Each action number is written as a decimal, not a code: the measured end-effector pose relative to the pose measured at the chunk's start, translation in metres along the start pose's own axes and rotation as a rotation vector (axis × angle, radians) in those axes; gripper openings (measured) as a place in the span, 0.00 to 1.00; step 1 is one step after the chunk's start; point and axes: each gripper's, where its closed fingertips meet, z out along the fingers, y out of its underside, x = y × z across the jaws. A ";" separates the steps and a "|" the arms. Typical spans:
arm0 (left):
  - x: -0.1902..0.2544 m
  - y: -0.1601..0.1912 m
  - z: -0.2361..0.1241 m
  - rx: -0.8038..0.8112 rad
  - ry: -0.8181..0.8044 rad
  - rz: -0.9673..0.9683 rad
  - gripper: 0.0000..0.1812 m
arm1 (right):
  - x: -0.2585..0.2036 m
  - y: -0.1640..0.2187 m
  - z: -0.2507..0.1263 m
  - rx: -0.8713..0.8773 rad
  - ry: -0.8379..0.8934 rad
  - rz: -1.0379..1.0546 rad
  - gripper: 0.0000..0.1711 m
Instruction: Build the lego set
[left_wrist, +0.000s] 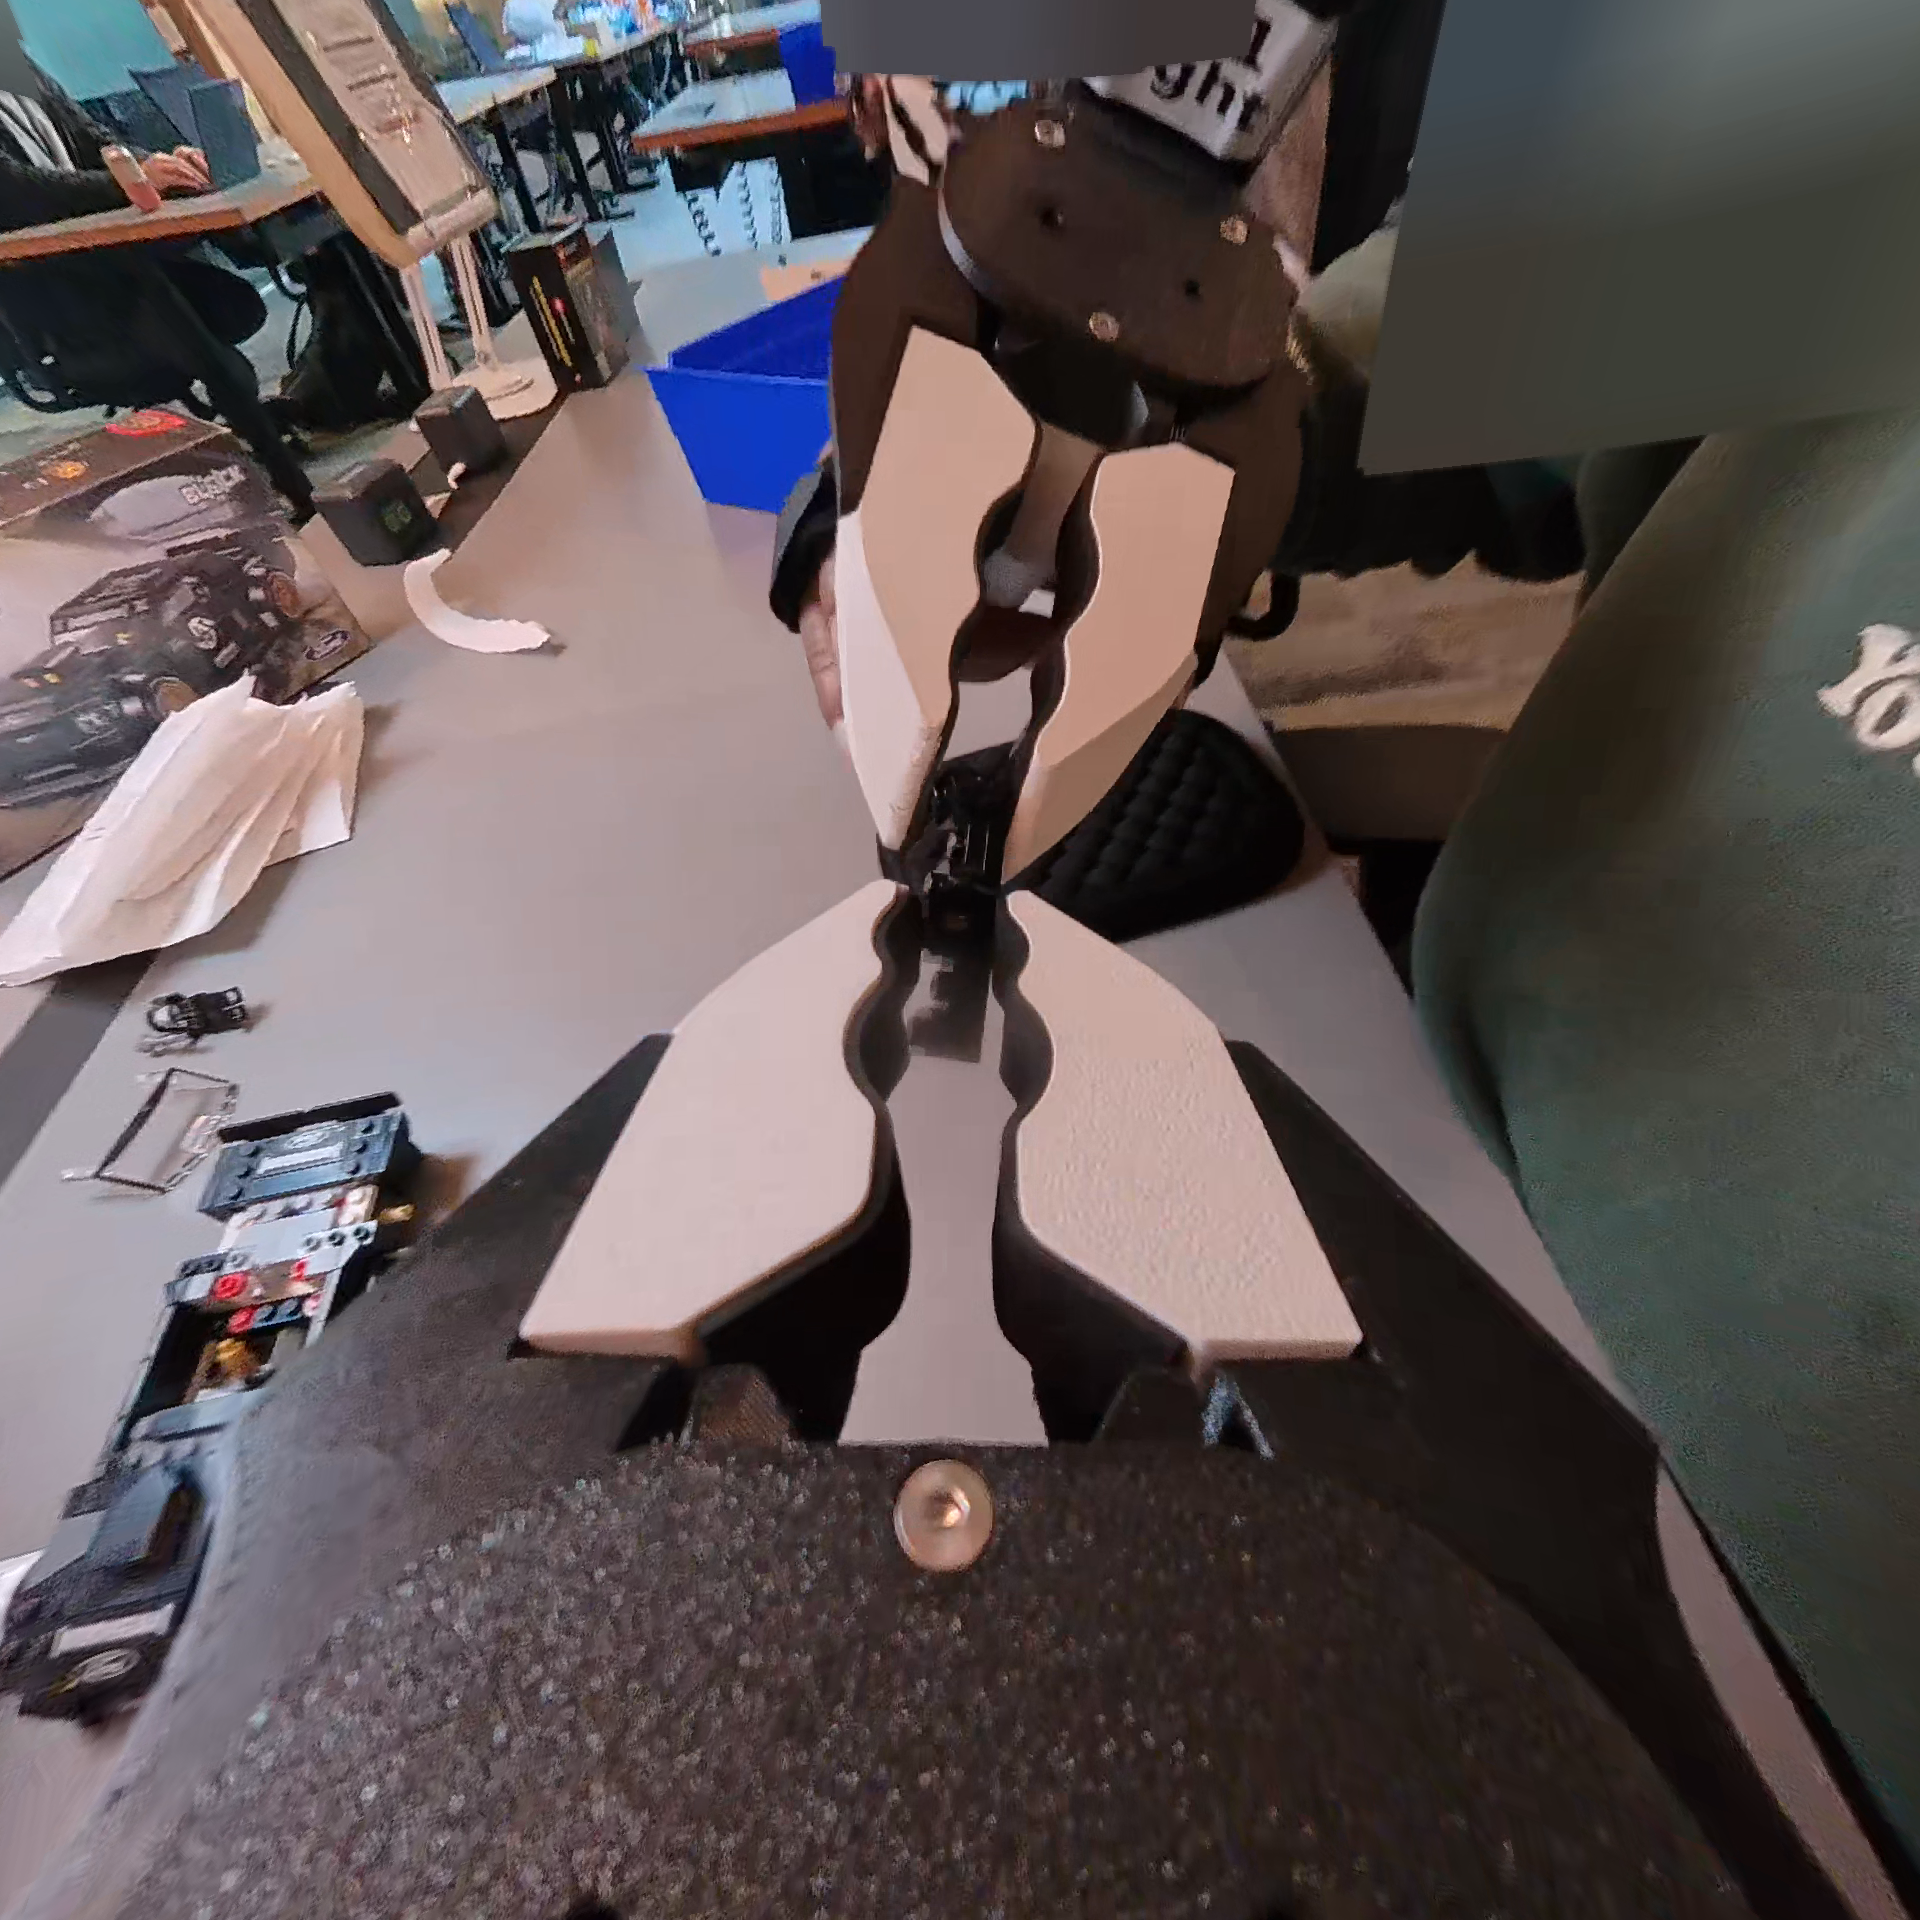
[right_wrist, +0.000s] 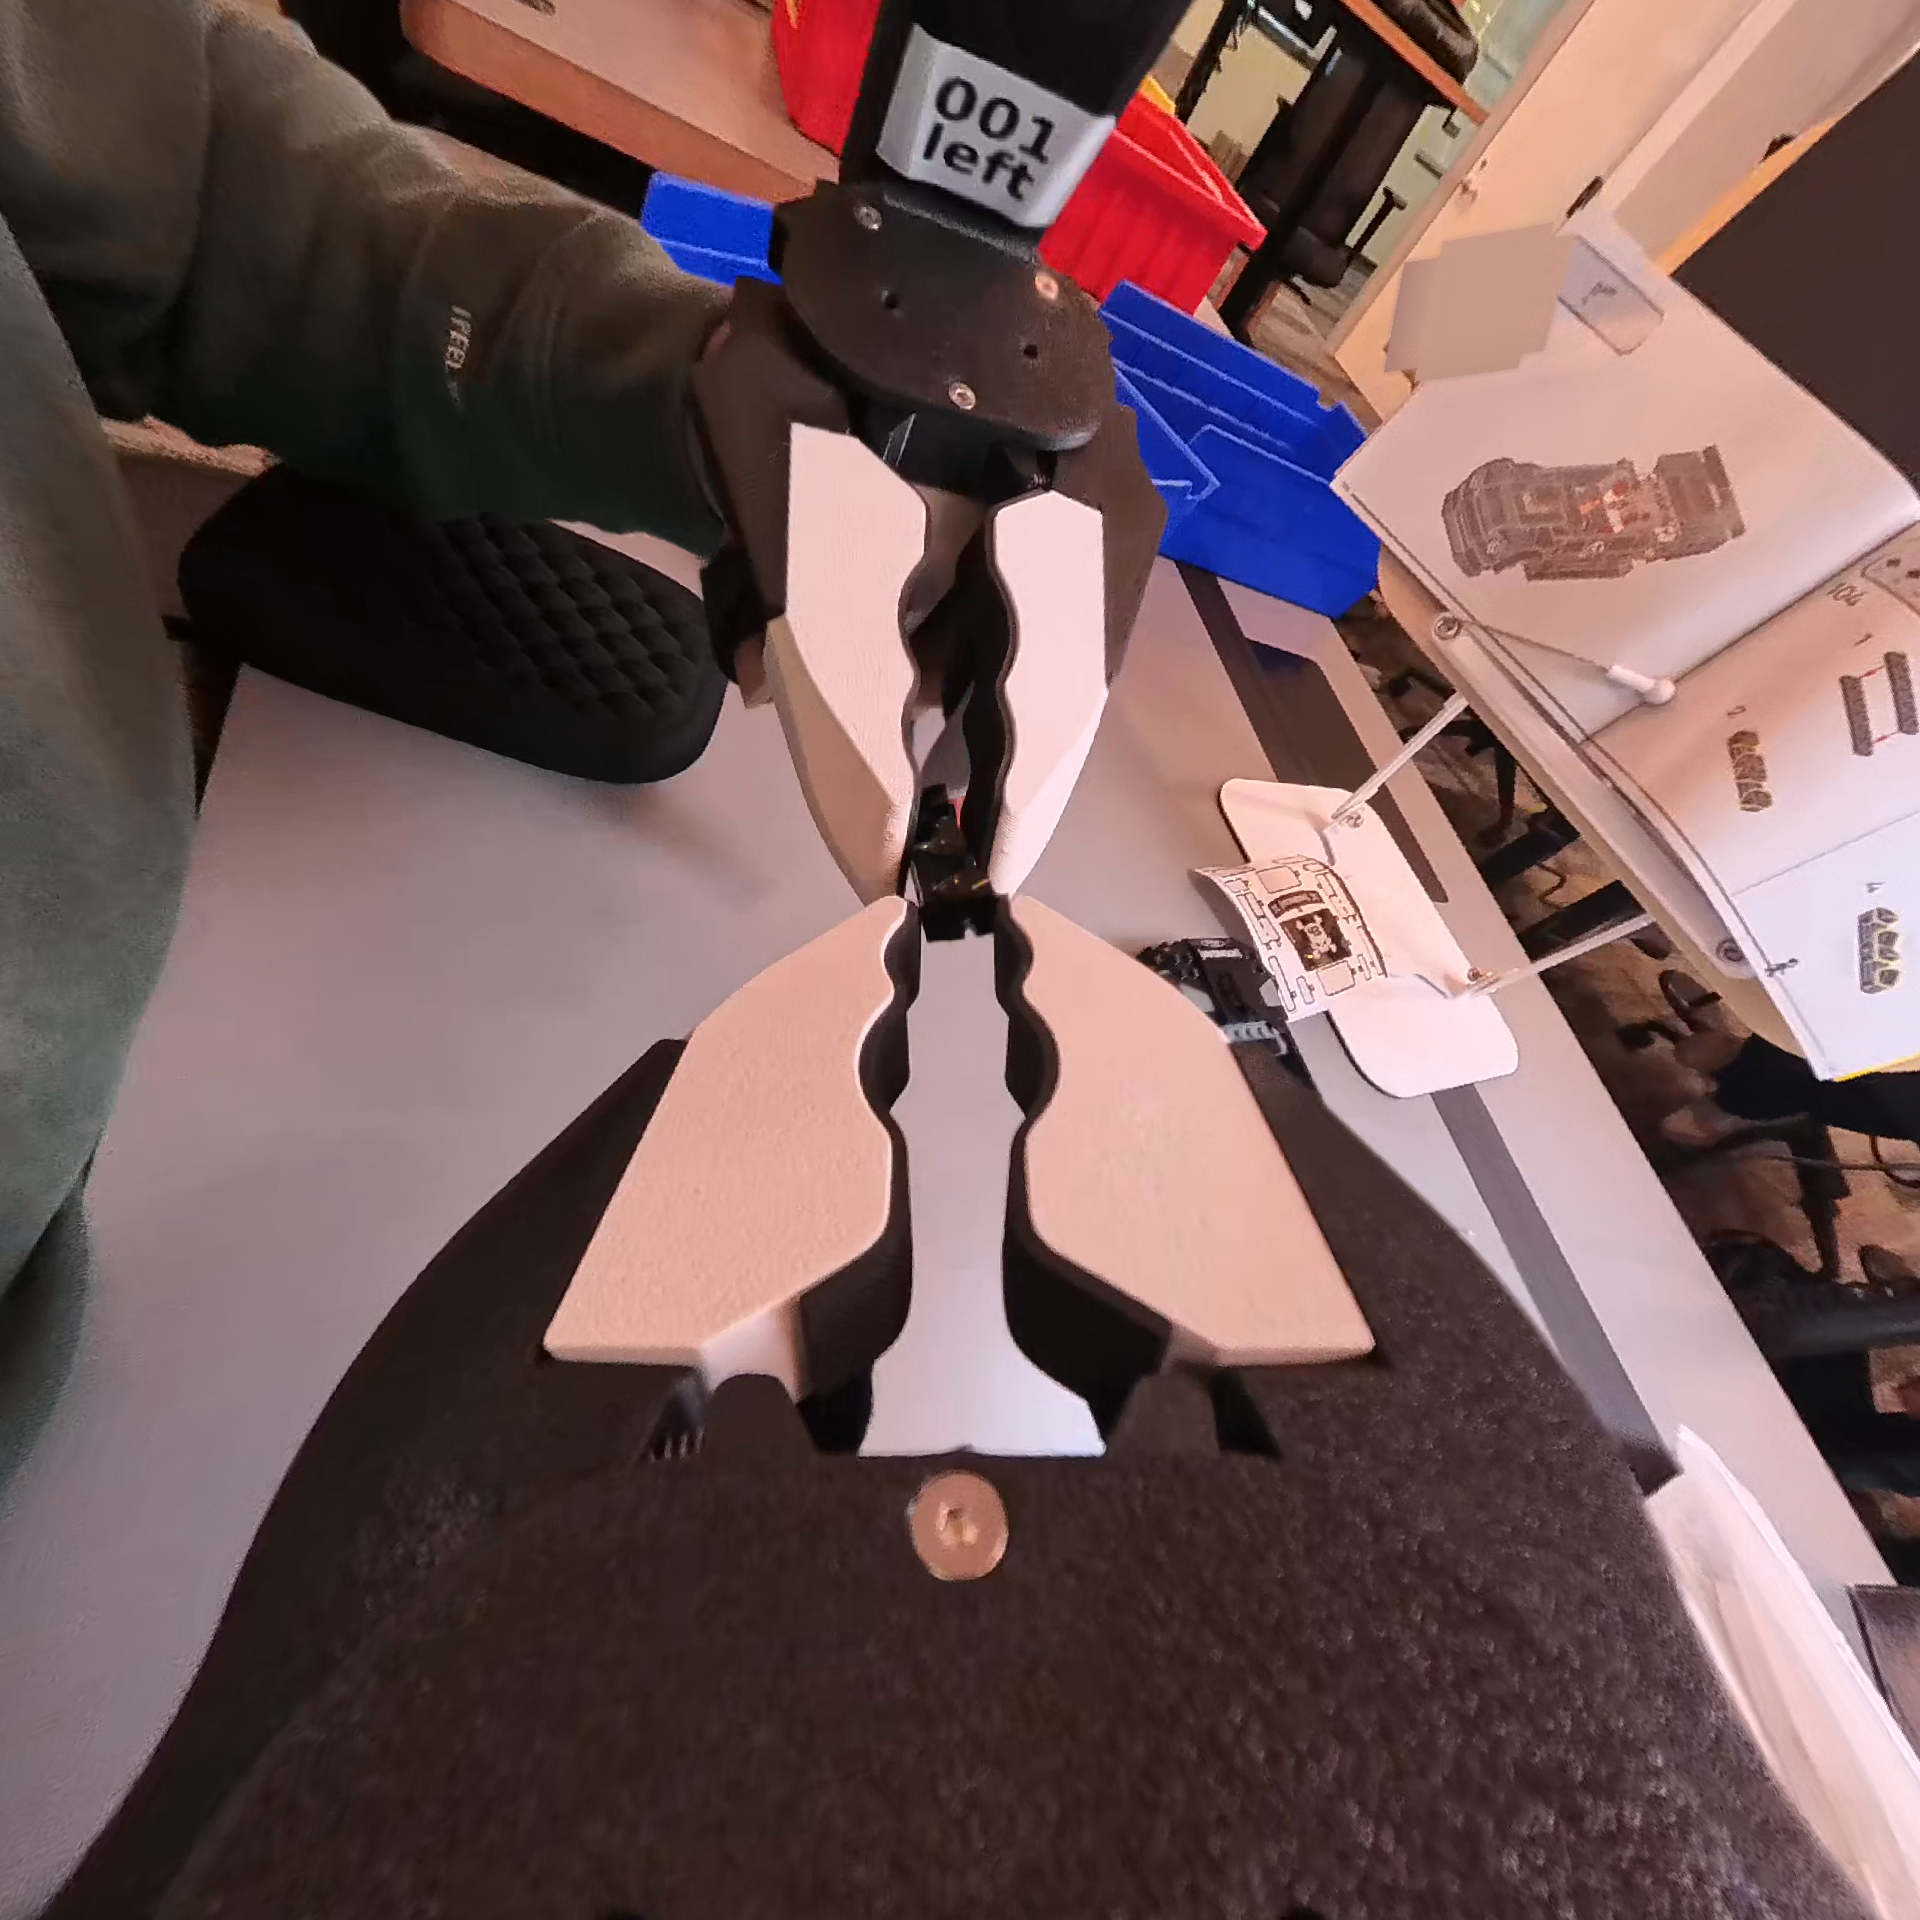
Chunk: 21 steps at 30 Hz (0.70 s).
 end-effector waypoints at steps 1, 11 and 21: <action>0.001 -0.001 -0.001 0.014 0.008 -0.015 0.08 | 0.000 -0.001 0.000 0.002 0.002 -0.009 0.08; 0.003 -0.003 -0.004 0.068 0.058 -0.104 0.08 | 0.001 -0.007 0.002 0.015 0.021 -0.105 0.07; 0.001 0.010 -0.002 0.018 0.072 -0.138 0.08 | -0.002 0.003 0.008 -0.026 -0.007 -0.088 0.07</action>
